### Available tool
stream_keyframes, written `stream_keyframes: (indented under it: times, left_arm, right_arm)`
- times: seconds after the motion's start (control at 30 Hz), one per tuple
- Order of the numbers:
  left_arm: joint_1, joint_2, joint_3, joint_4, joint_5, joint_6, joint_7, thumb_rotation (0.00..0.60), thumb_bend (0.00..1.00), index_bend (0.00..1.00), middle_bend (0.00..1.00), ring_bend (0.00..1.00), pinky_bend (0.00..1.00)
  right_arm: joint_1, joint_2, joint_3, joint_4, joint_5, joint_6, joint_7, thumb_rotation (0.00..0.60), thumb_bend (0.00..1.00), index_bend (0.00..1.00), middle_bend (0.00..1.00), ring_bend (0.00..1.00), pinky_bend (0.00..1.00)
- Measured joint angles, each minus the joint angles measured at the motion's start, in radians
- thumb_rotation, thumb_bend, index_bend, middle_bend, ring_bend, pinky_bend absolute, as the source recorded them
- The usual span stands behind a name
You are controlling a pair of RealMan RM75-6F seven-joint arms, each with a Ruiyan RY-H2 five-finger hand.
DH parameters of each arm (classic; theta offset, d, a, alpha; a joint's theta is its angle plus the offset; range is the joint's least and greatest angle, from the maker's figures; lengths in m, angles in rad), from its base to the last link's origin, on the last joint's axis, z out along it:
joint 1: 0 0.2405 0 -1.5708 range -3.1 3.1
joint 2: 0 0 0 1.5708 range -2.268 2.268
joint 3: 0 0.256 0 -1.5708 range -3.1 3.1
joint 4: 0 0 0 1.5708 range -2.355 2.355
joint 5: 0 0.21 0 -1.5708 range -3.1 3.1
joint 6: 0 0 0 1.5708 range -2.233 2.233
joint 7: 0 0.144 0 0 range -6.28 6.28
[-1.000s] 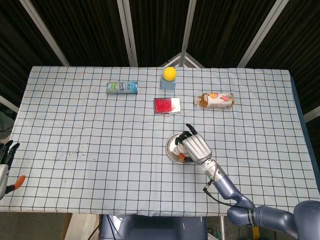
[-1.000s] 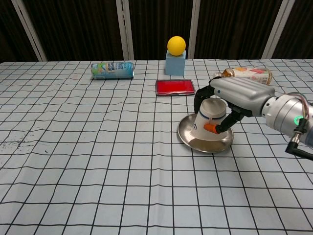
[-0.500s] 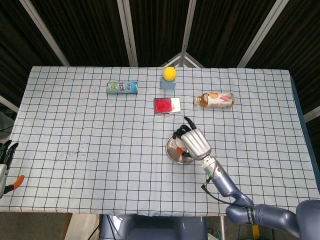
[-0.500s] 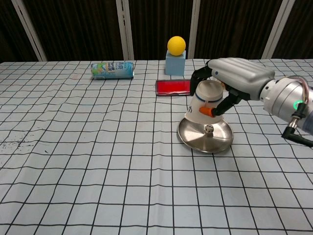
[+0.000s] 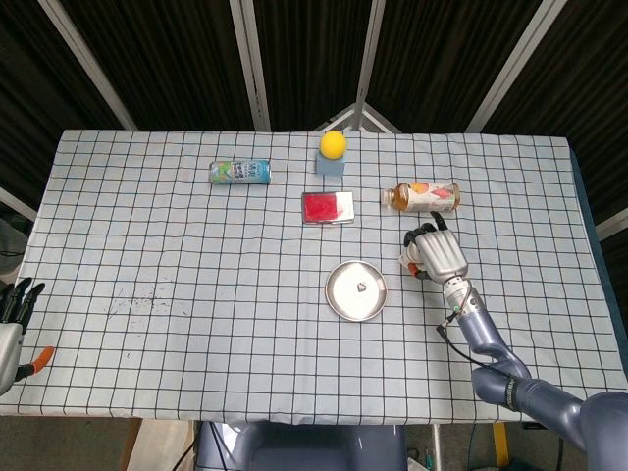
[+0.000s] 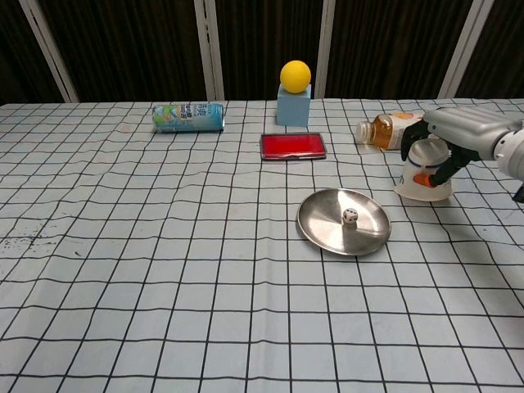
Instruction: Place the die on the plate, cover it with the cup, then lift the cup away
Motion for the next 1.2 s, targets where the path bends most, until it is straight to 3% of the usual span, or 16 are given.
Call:
stream_keyframes:
  times: [0.1,0.3,0.43,0.6,0.83,0.9,0.97,1.03,1.2]
  left_arm:
    - [-0.001,0.000,0.001,-0.004,-0.002,-0.002,0.008,0.600,0.36,0.02,0.00,0.00,0.00]
    - [-0.001,-0.001,-0.001,-0.002,-0.004,0.001,0.006,0.600,0.36,0.02,0.00,0.00,0.00]
    - [-0.003,0.001,-0.002,-0.001,-0.008,-0.003,0.002,0.600,0.36,0.02,0.00,0.00,0.00]
    - [-0.003,0.002,-0.002,0.001,-0.006,-0.003,-0.002,0.600,0.36,0.02,0.00,0.00,0.00]
    - [-0.003,0.006,0.000,-0.001,-0.002,-0.003,-0.010,0.600,0.36,0.02,0.00,0.00,0.00]
    - [-0.002,0.008,0.000,-0.001,0.001,0.001,-0.018,0.600,0.36,0.02,0.00,0.00,0.00]
    - [-0.001,0.010,0.000,-0.001,0.002,0.002,-0.024,0.600,0.36,0.02,0.00,0.00,0.00]
    - [0.000,0.013,0.001,-0.003,0.003,0.002,-0.032,0.600,0.36,0.02,0.00,0.00,0.00]
    - [0.001,0.020,0.001,-0.010,0.012,0.005,-0.065,0.600,0.36,0.02,0.00,0.00,0.00]
  right_arm:
    - [0.003,0.002,-0.013,0.035,-0.010,-0.016,-0.004,0.600,0.38,0.55,0.44,0.19,0.01]
    - [0.006,0.000,-0.031,0.086,-0.012,-0.046,-0.046,0.600,0.14,0.19,0.12,0.00,0.00]
    - [0.005,0.013,-0.012,0.050,0.041,-0.098,-0.028,0.600,0.12,0.07,0.06,0.00,0.00]
    - [0.002,0.073,0.016,-0.071,0.090,-0.145,0.004,0.600,0.12,0.05,0.06,0.00,0.00]
    - [-0.024,0.247,0.033,-0.347,0.095,-0.148,0.032,0.600,0.12,0.03,0.06,0.00,0.00]
    - [-0.043,0.308,0.033,-0.438,0.087,-0.127,0.031,0.600,0.12,0.09,0.06,0.01,0.00]
    - [-0.081,0.392,0.030,-0.563,0.067,-0.069,0.019,0.600,0.12,0.23,0.11,0.07,0.00]
    - [-0.086,0.401,0.029,-0.577,0.064,-0.059,0.016,0.600,0.15,0.29,0.15,0.10,0.00]
    - [-0.226,0.482,-0.016,-0.707,-0.034,0.212,-0.062,0.600,0.24,0.32,0.17,0.11,0.00]
